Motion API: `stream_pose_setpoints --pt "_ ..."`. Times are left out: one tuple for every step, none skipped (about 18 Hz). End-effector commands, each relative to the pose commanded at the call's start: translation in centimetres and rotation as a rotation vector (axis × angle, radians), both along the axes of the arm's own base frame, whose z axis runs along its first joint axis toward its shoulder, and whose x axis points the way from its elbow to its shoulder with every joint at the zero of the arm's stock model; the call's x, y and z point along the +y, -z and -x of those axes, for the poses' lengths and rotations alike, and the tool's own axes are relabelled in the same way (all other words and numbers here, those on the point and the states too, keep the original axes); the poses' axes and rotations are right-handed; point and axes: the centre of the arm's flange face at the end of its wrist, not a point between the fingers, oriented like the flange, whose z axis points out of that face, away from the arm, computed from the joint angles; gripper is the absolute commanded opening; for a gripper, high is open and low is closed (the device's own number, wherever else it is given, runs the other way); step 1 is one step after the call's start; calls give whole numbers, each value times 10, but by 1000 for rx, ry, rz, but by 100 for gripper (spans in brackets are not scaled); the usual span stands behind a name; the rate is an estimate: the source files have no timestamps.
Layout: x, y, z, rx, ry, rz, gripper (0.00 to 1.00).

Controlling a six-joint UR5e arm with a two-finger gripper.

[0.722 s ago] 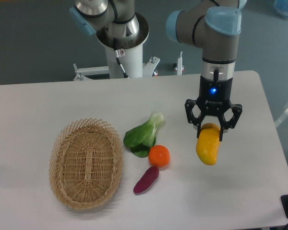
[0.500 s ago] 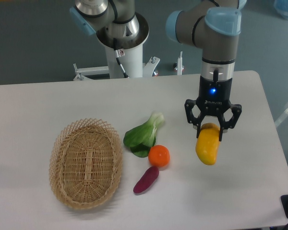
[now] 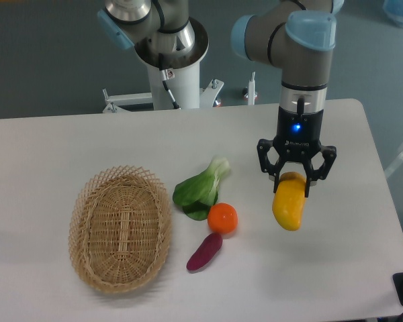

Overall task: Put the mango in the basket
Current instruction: 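Carry the held yellow mango over the vegetables toward the wicker basket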

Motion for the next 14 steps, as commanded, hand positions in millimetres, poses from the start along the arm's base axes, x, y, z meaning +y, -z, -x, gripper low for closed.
stream_pose_setpoints --pt "7 -1 -10 -9 -1 -6 49" --pt "15 -1 -16 -22 -8 -11 49" --pt "20 3 -22 -36 -19 -5 49" --pt "27 10 -30 -38 -22 19 49" --pt "35 18 -43 -35 -14 55 49" --pt "44 24 -55 -29 -18 89 49" --pt "58 24 -73 -32 -41 108 49" --pt "69 25 -89 -48 -49 105 49" --pt "79 29 -104 -67 -62 107 49" --pt "89 34 -120 -84 -67 111 49" --pt "100 38 -134 -97 -64 116 49" --pt "113 47 -155 -107 -51 134 49" --pt "124 57 -175 -108 -39 161 49" --pt "131 67 -189 -105 -29 186 49"
